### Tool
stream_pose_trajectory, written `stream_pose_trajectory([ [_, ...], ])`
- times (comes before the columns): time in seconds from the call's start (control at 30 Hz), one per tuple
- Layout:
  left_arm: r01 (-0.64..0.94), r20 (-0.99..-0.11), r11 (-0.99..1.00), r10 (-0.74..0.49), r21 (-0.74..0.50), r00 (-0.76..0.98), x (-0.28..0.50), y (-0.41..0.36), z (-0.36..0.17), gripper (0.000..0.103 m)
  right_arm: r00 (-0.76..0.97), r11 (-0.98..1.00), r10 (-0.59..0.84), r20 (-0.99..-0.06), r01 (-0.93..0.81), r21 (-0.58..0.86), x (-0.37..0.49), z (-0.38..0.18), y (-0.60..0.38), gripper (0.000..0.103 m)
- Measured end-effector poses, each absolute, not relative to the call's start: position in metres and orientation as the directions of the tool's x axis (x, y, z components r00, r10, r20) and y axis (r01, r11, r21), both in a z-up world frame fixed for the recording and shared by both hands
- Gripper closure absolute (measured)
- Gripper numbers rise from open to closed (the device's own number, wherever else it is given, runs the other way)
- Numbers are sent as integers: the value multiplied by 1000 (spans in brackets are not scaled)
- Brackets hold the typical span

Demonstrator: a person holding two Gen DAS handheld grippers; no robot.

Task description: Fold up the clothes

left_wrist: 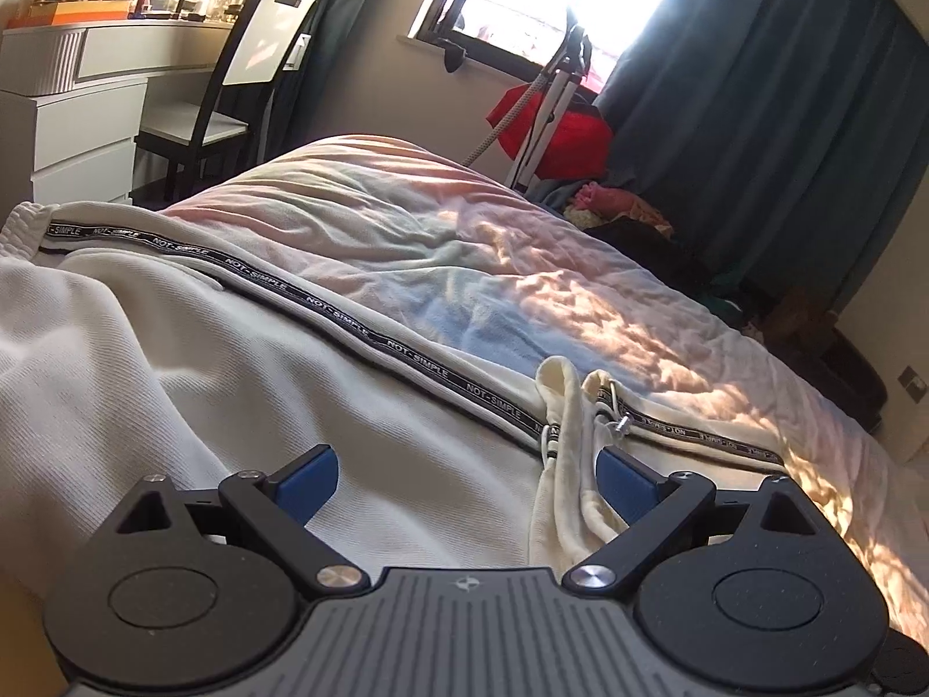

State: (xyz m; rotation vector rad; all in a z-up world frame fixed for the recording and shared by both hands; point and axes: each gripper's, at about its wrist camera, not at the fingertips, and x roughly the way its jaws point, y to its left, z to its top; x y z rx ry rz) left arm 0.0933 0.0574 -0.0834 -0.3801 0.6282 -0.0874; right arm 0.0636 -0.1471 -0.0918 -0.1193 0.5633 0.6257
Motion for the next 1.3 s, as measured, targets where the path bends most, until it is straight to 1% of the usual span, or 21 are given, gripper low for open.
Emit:
stream_pose_trajectory([
  [0.13, 39, -539, 921, -261, -388, 801, 89, 45, -82, 6, 674, 821, 563, -479, -524, 228, 51, -65, -180, 26],
  [0.17, 59, -535, 917, -281, -394, 797, 87, 41, -82, 6, 691, 830, 556, -462, -492, 263, 50, -60, -193, 31],
  [0.2, 79, -532, 914, -300, -399, 792, 86, 37, -82, 6, 714, 849, 528, -460, -454, 270, 49, -56, -204, 38],
  [0.27, 98, -538, 908, -325, -407, 778, 87, 30, -85, 6, 783, 907, 419, -461, -332, 259, 57, -53, -229, 77],
  [0.3, 106, -542, 906, -336, -410, 770, 88, 26, -88, 7, 800, 922, 376, -467, -274, 272, 62, -55, -242, 81],
  [0.4, 114, -555, 895, -362, -431, 749, 92, 22, -93, 9, 829, 957, 244, -503, -121, 264, 80, -63, -270, 85],
  [0.47, 102, -561, 892, -362, -440, 745, 93, 22, -96, 10, 819, 970, 181, -544, -56, 239, 85, -73, -280, 86],
  [0.5, 95, -561, 891, -360, -444, 745, 94, 23, -97, 11, 794, 967, 169, -585, -17, 256, 88, -83, -286, 86],
  [0.57, 82, -561, 885, -360, -458, 745, 94, 26, -99, 12, 734, 957, 150, -662, 61, 284, 94, -105, -298, 87],
  [0.6, 72, -561, 882, -357, -465, 747, 93, 28, -99, 14, 689, 948, 171, -704, 80, 308, 96, -117, -299, 87],
  [0.67, 56, -555, 878, -349, -476, 755, 92, 30, -99, 18, 612, 905, 256, -748, 121, 408, 99, -141, -303, 87],
  [0.8, 83, -521, 872, -362, -483, 773, 87, 30, -92, 20, 619, 875, 277, -735, 153, 459, 98, -146, -308, 90],
  [0.83, 94, -511, 870, -368, -484, 777, 85, 29, -90, 20, 627, 875, 271, -730, 156, 459, 97, -144, -307, 89],
  [0.87, 108, -499, 869, -375, -484, 781, 83, 28, -88, 20, 635, 873, 266, -725, 160, 460, 95, -142, -306, 85],
  [0.97, 159, -467, 868, -398, -471, 790, 76, 21, -83, 20, 662, 827, 308, -683, 168, 536, 91, -135, -312, 83],
  [1.07, 221, -457, 882, -413, -416, 788, 70, 5, -81, 20, 693, 775, 361, -624, 148, 614, 87, -125, -321, 84],
  [1.13, 254, -475, 901, -405, -351, 781, 69, -8, -84, 27, 721, 764, 371, -586, 122, 634, 84, -114, -326, 84],
  [1.17, 268, -490, 909, -400, -319, 775, 69, -14, -86, 38, 734, 774, 365, -573, 102, 625, 84, -108, -327, 84],
  [1.2, 281, -507, 915, -395, -288, 766, 70, -20, -88, 42, 741, 788, 355, -570, 91, 609, 85, -105, -325, 84],
  [1.27, 275, -531, 937, -348, -215, 772, 70, -29, -93, 46, 743, 809, 347, -573, 72, 583, 89, -102, -322, 84],
  [1.3, 268, -542, 947, -321, -177, 777, 70, -34, -95, 55, 739, 817, 347, -578, 64, 573, 92, -102, -319, 83],
])
